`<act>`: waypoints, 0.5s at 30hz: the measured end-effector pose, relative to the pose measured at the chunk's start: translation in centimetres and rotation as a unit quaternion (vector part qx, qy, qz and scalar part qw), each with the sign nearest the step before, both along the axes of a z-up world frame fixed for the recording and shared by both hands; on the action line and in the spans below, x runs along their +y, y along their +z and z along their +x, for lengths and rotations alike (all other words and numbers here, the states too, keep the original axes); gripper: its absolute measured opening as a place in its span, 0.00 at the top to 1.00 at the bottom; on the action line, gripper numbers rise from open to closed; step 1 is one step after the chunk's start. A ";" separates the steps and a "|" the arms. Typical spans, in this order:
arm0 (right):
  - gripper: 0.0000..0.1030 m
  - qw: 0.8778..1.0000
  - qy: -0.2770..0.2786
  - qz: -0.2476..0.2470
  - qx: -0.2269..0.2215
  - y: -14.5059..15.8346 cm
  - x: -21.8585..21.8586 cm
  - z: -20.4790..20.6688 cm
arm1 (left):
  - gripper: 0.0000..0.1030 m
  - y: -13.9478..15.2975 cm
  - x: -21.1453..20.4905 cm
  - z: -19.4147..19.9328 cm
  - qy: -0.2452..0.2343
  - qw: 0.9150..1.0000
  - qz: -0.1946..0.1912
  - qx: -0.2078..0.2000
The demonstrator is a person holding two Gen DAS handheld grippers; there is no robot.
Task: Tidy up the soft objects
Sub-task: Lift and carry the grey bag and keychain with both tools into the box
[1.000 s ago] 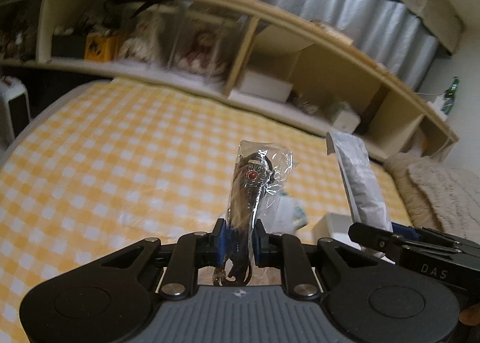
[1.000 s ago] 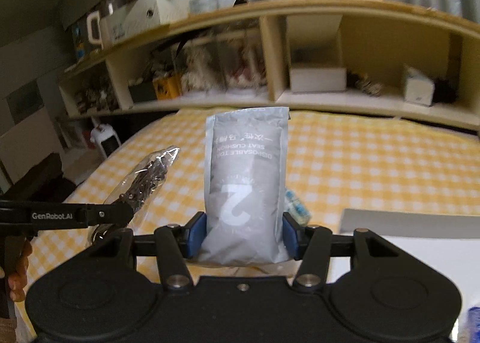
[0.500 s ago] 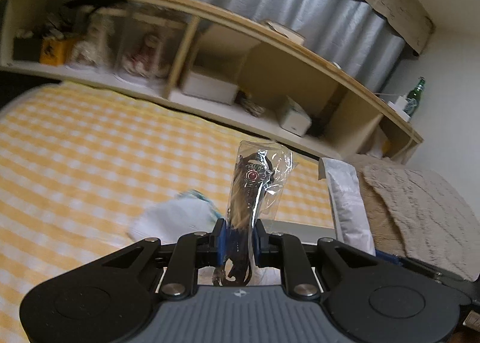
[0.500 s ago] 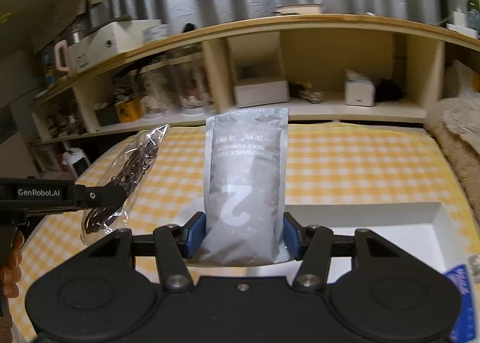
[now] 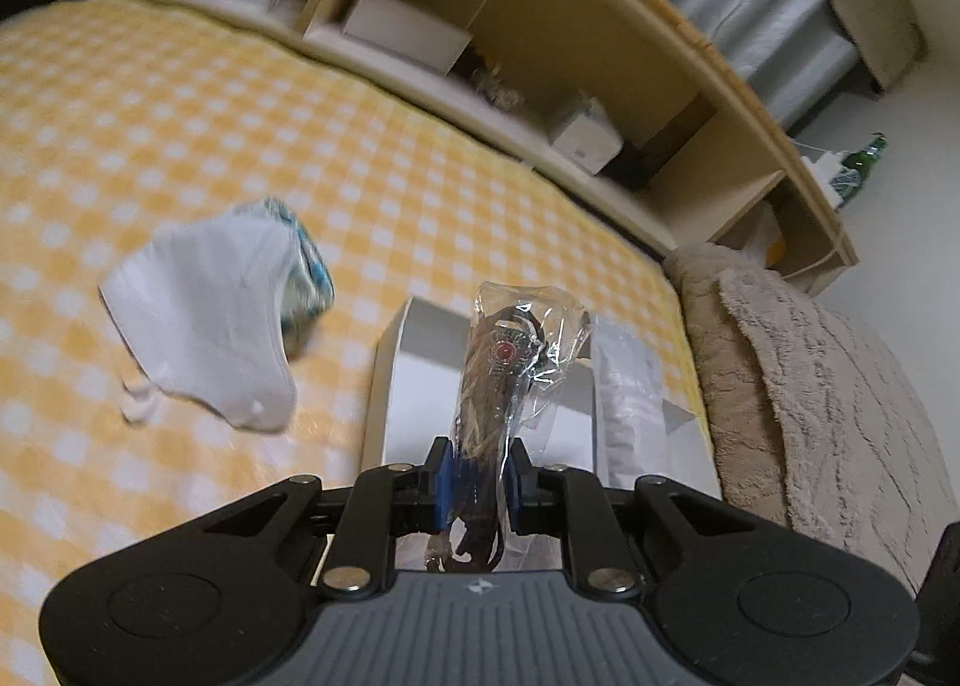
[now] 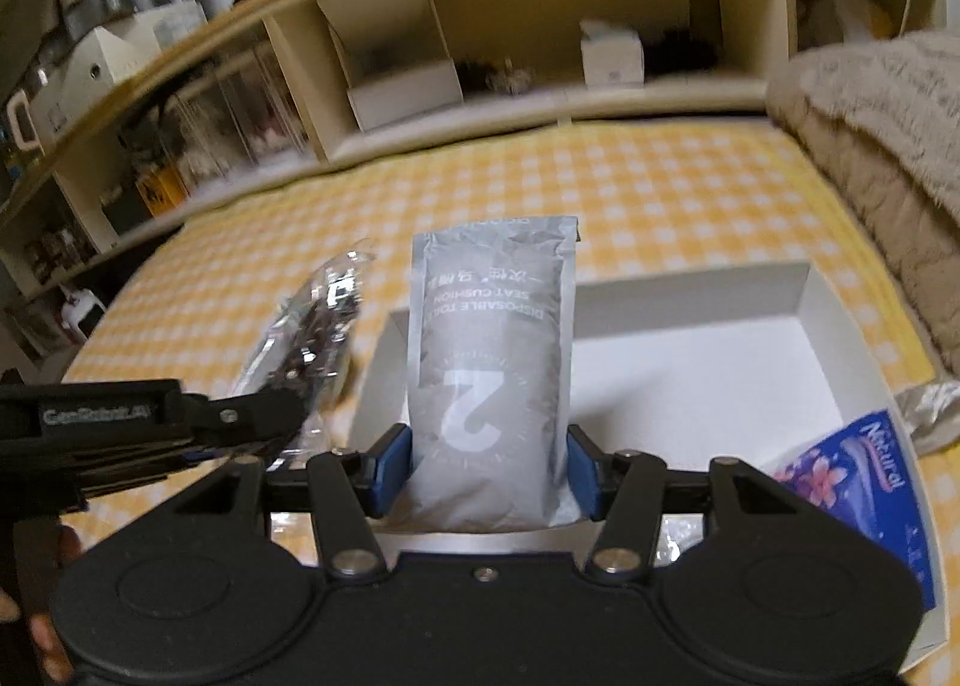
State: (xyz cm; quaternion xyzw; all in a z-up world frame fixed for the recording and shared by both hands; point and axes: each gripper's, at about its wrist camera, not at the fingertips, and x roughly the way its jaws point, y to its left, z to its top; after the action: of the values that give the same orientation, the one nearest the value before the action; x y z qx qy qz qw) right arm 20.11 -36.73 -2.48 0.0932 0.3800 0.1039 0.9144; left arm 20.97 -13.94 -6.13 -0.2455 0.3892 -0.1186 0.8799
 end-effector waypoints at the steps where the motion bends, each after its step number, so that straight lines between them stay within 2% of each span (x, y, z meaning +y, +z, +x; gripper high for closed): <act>1: 0.46 1.000 0.002 0.001 0.007 -0.3 0.0 0.3 | 0.82 -0.3 -0.3 0.3 0.003 1.000 -0.001 0.005; 7: 0.46 0.999 0.002 -0.003 0.032 -1.6 -0.3 1.2 | 0.81 -2.3 -1.9 1.7 0.024 0.999 0.013 0.024; 9: 0.46 0.999 -0.001 -0.007 0.039 -2.1 -0.5 1.7 | 0.75 -2.6 -2.3 2.1 0.022 0.999 0.020 0.029; 11: 0.46 0.999 -0.002 -0.008 0.048 -2.6 -0.7 2.2 | 0.70 -2.6 -2.4 2.2 0.017 0.999 0.024 0.026; 15: 0.46 0.998 0.001 -0.015 0.069 -3.8 -0.5 3.2 | 0.70 -2.0 -2.3 2.1 0.007 0.999 0.037 0.006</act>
State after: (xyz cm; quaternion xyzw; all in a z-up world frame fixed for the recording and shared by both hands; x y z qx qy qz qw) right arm 23.33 -37.27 -6.28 0.0862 0.4437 0.0925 0.8872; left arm 23.03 -16.20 -8.09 -0.2160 0.3971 -0.0963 0.8868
